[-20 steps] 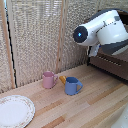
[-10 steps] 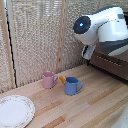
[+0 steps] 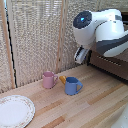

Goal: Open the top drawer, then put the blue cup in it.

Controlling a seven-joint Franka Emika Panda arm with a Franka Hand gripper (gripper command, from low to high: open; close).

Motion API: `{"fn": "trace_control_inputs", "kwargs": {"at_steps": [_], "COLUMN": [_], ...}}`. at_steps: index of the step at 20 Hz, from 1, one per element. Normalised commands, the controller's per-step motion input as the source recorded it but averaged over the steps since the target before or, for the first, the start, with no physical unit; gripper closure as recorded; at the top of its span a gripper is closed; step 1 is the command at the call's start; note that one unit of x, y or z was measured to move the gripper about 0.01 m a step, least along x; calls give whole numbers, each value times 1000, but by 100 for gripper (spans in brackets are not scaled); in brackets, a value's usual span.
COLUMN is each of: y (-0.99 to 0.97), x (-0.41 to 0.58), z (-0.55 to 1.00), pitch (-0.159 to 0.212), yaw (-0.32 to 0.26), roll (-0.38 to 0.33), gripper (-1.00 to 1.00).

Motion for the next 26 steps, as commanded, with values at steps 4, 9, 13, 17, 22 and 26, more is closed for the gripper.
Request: {"fn": "trace_control_inputs", "kwargs": {"at_steps": [4, 9, 13, 17, 22, 26], "y": [235, 156, 20, -2, -34, -31], "x": [531, 542, 437, 244, 98, 234], "z": [0, 26, 151, 229, 118, 32], "pitch": [130, 181, 202, 206, 236, 223], "yaw": [-128, -130, -163, -216, -239, -226], "roll": [332, 305, 261, 209, 147, 76], "gripper": [-100, -100, -100, -100, -100, -100]}}
